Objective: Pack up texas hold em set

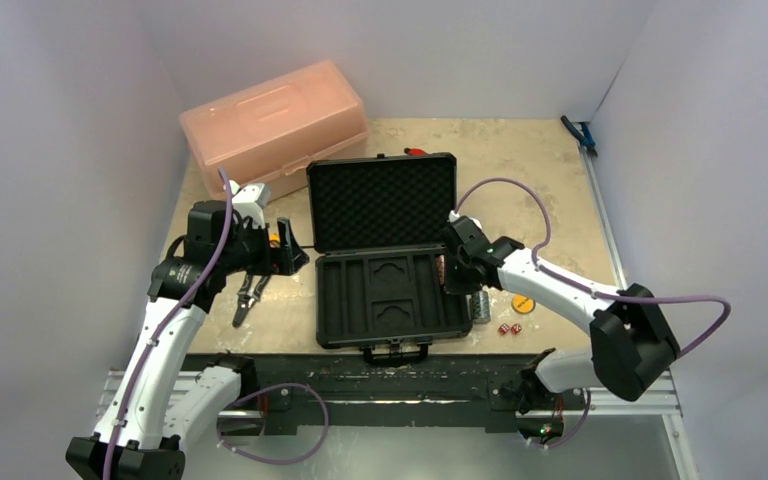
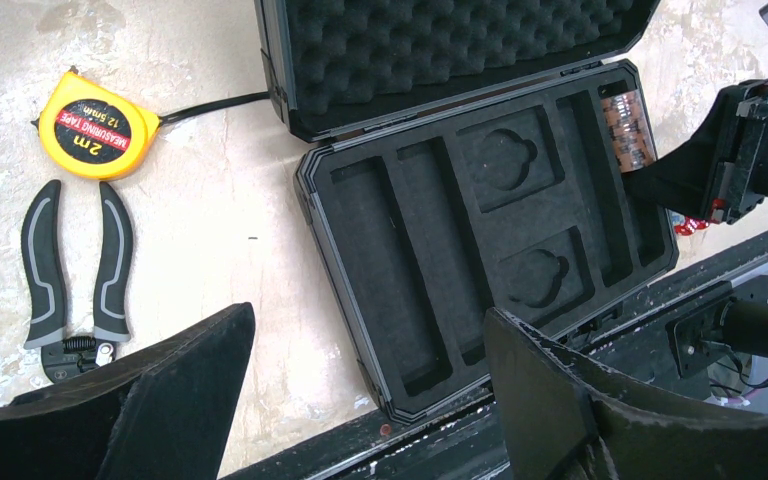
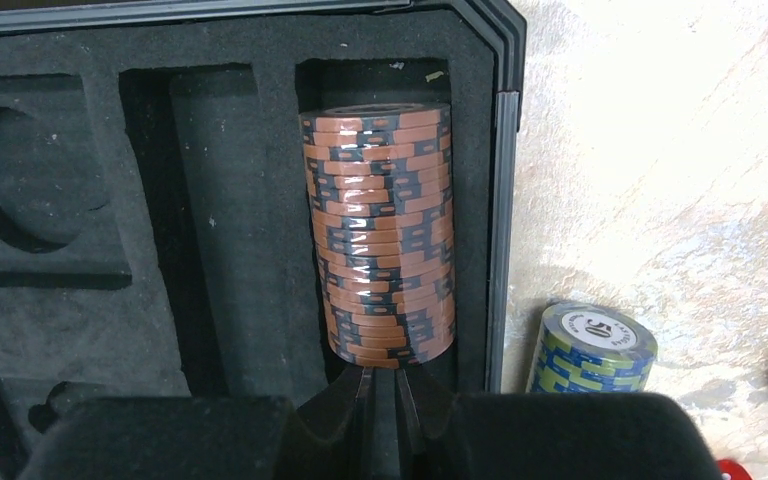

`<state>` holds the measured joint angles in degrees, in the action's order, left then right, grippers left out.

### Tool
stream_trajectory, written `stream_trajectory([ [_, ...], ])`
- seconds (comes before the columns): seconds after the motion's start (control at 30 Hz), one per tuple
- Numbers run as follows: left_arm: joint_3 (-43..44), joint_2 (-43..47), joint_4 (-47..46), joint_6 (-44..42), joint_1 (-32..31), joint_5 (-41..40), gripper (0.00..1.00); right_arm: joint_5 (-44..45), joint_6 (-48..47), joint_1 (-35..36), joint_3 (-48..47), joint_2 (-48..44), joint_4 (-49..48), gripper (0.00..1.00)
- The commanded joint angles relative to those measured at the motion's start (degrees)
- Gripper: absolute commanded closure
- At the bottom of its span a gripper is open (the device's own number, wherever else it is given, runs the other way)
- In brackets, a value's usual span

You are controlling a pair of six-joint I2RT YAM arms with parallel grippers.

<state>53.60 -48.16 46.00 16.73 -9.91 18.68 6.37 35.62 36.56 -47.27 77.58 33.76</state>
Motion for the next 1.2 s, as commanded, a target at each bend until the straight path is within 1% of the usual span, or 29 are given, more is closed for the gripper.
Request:
stream_trajectory([
  [0.0,-0.1,0.3,-0.5,-1.2,-0.4,0.5,0.16,5.1,0.2,-0.2,-2.7,2.3,-3.4,0.86],
  [0.17,-0.1,0.2,-0.5,-1.2,-0.4,0.5,0.16,6.5,0.4,-0.1,-4.0,4.0,-3.8,0.86],
  [0.23,-0.1,0.1,-0.5,-1.3,-0.4,0.5,0.16,7.0,0.2,-0.2,-4.8,4.4,-3.8,0.83],
  [0.33,-0.1,0.0,-0.5,-1.3,-0.4,0.6,0.16,7.1,-0.4,-0.1,-5.7,4.0,-3.5,0.76],
  [0.53,-0.1,0.0,-0.6,-1.2,-0.4,0.8,0.16,8.0,-1.1,-0.2,-7.0,-0.7,0.3,0.5],
  [0.67,-0.2,-0.1,-0.7,-1.0,-0.5,1.9,0.14,9.2,0.0,-0.1,-6.4,-5.1,3.4,0.3],
  [0.73,-0.1,-0.1,-0.9,-0.8,-0.8,2.1,0.13,9.8,1.3,-0.2,-5.8,-7.2,4.5,0.23],
  [0.83,-0.2,-0.5,-1.5,-0.1,-1.7,3.4,0.1,10.1,3.7,-0.2,-4.1,-10.1,4.8,0.16],
  [0.97,0.6,-1.9,-1.8,1.2,-5.7,2.8,0.06,12.4,6.0,-0.2,-2.4,-13.0,5.2,0.12],
  [1.1,2.5,-3.9,-1.8,2.6,-10.1,1.7,0.04,16.7,10.8,-0.3,-1.3,-14.1,6.8,0.12],
  [1.17,3.5,-5.1,-1.9,3.0,-12.2,0.9,0.04,19.0,13.9,-0.3,-0.8,-14.2,8.0,0.13],
])
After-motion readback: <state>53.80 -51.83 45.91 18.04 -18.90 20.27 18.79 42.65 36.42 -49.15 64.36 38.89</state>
